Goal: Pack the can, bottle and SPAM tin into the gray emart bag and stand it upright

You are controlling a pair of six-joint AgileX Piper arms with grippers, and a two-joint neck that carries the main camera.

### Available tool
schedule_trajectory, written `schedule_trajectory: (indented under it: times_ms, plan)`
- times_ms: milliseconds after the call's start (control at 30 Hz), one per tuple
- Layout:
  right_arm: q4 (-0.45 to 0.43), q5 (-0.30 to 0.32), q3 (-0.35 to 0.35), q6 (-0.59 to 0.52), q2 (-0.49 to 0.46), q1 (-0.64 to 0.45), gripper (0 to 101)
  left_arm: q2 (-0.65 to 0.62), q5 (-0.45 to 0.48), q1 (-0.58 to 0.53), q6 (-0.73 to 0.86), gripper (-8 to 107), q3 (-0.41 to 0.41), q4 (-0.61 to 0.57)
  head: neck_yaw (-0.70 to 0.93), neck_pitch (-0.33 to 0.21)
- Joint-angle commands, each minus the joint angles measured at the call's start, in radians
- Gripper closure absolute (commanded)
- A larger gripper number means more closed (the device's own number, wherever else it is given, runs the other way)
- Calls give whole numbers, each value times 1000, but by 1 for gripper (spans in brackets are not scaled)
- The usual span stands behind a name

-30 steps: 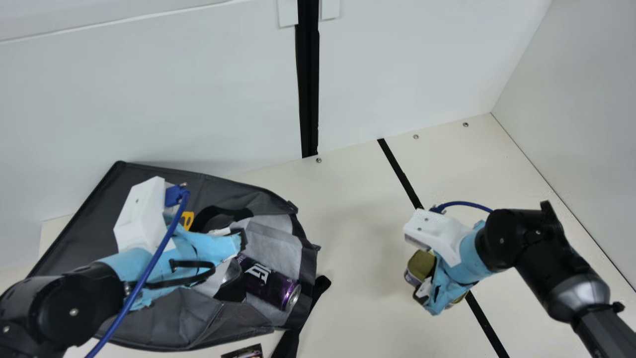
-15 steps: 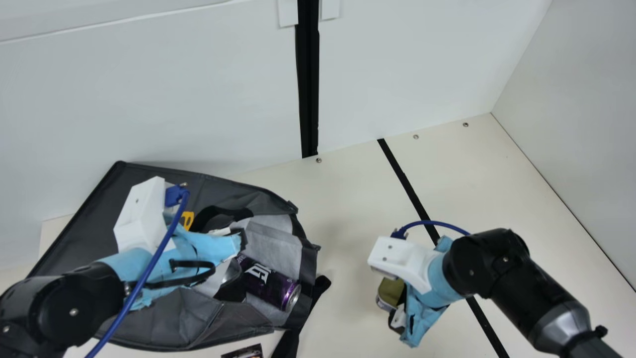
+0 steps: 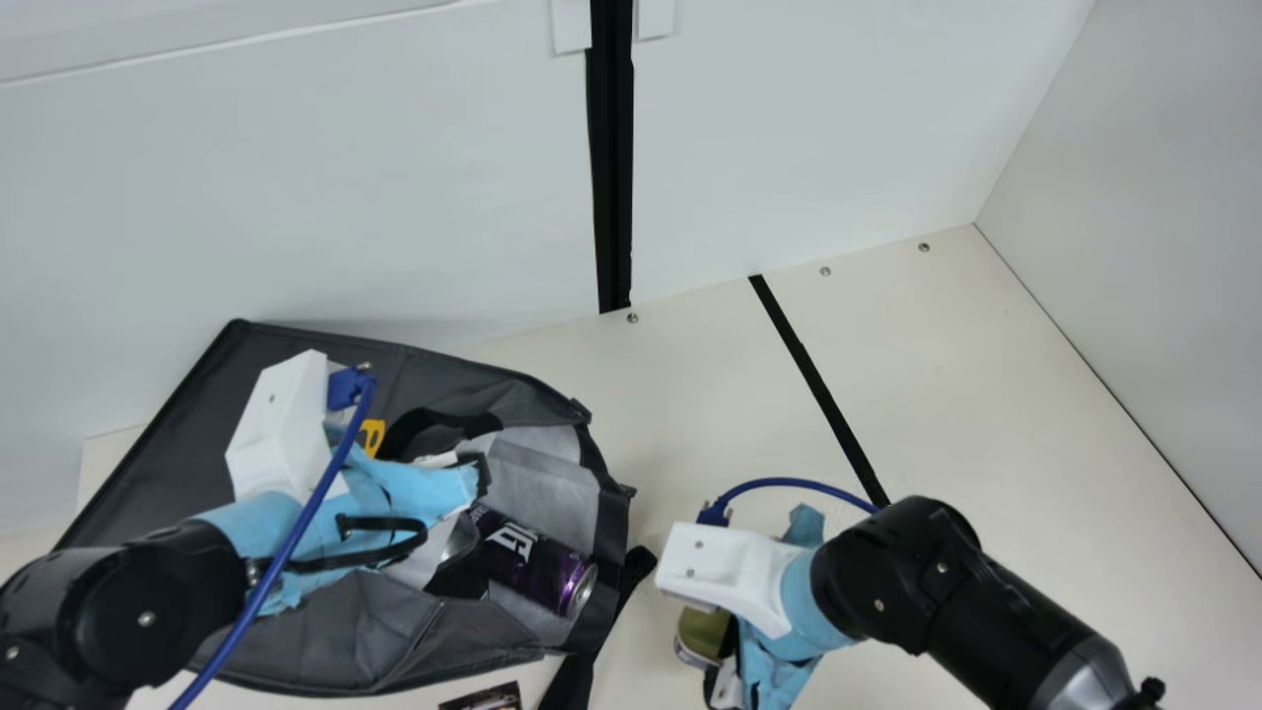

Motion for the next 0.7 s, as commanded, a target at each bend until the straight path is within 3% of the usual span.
schedule_trajectory:
  times_ms: [0, 400, 667]
  plan:
    - [35, -22, 3, -3, 0, 15, 101, 0, 0, 0, 0, 107, 0, 0, -1, -21]
    - [261, -193, 42, -105, 3, 34, 101, 0, 0, 0, 0, 107, 0, 0, -1, -21]
    - [394, -291, 29, -192, 37, 32, 101, 0, 0, 0, 0, 107, 0, 0, -1, -21]
